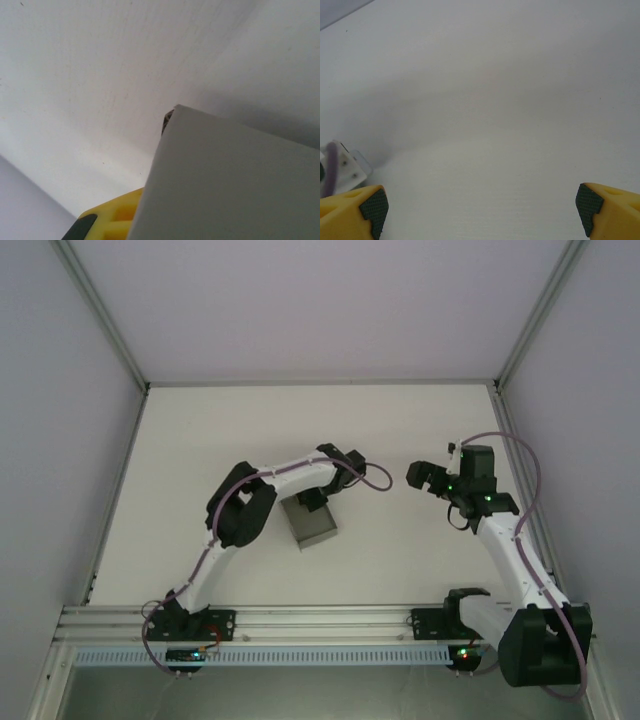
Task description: Assemble paper box
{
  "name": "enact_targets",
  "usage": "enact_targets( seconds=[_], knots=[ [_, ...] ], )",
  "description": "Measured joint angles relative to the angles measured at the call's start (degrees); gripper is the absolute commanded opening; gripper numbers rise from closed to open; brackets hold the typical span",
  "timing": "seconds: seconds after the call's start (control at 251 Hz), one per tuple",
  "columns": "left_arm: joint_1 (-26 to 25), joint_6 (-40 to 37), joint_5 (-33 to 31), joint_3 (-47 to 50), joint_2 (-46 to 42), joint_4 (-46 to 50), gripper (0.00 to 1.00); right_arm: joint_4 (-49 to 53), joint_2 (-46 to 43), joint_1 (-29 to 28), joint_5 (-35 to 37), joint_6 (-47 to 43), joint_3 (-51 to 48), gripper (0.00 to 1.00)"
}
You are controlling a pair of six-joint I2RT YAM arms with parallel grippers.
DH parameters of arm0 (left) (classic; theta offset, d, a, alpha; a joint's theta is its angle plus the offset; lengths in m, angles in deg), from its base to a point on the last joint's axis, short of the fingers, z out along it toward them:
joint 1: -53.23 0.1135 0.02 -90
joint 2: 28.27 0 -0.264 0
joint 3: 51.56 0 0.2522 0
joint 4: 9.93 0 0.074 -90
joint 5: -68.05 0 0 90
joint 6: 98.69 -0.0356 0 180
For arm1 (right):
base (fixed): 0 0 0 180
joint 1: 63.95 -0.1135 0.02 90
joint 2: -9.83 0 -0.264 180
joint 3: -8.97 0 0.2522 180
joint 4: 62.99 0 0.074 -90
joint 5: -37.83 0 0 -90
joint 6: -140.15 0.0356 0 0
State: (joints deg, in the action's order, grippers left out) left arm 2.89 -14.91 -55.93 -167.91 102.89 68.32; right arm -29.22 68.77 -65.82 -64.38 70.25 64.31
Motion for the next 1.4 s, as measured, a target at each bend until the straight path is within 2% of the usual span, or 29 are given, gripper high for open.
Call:
enact_targets(
  seconds=[0.128, 0.247, 0.379, 0.471, 0.535, 0.595, 0.647, 0.758, 0.886, 1.018, 1.101, 1.193, 1.301, 1.401],
  knots=[
    [-0.3, -0.8, -0.8, 1.0, 0.2, -1.9, 0.17, -0.1, 0.0, 0.2, -0.7, 0.2, -0.2, 0.99],
    [0.0, -0.4, -1.1, 2.2, -0.1, -4.2, 0.35, -0.1, -0.5, 0.5, -1.1, 0.2, -0.3, 0.99],
    [0.8, -0.7, 0.8, 2.6, -2.1, -6.5, 0.49, 0.0, -1.8, 0.9, -1.8, 0.2, -0.6, 0.99],
    [1.1, -1.7, 3.8, 2.6, -3.5, -7.8, 0.63, -0.1, -2.8, 0.9, -2.7, 0.2, -0.6, 0.99],
    [1.1, -2.9, 6.4, 2.6, -5.0, -7.9, 0.77, -0.1, -3.4, 0.9, -3.2, 0.1, -0.6, 0.99],
    [1.1, -3.8, 9.2, 2.7, -7.0, -7.9, 0.84, 0.0, -3.9, 0.9, -3.3, 0.0, -0.6, 0.99],
    [1.1, -5.2, 11.5, 2.9, -9.3, -7.8, 1.0, 0.0, -4.3, 0.9, -3.3, -0.2, -0.6, 0.99],
    [1.1, -7.1, 16.1, 3.0, -15.5, -7.5, 0.99, -0.4, -4.7, 0.9, -3.0, -1.1, -0.7, 0.99],
    [1.2, -7.2, 18.1, 2.9, -22.4, -8.0, 0.99, -2.4, -4.0, 0.4, -3.4, -3.3, -0.8, 0.99],
    [3.0, -3.0, 19.8, 0.0, -27.7, -9.0, 0.99, -5.3, 1.0, -3.2, -4.5, -6.9, 0.5, 0.99],
    [7.1, 2.0, 21.0, -1.0, -31.8, -11.2, 0.99, -5.9, 6.3, -8.2, -5.4, -11.1, 3.8, 0.99],
    [14.8, 7.8, 24.0, 0.9, -37.6, -13.9, 0.99, -5.7, 13.5, -16.0, -5.9, -19.4, 9.5, 0.99],
    [25.1, 14.8, 25.0, 8.7, -44.9, -16.6, 0.99, -3.4, 22.9, -24.3, -6.7, -30.7, 17.5, 0.99],
    [31.1, 20.0, 25.5, 18.7, -50.0, -18.5, 0.99, 1.2, 33.4, -29.6, -7.5, -40.1, 26.9, 0.9]
  ],
)
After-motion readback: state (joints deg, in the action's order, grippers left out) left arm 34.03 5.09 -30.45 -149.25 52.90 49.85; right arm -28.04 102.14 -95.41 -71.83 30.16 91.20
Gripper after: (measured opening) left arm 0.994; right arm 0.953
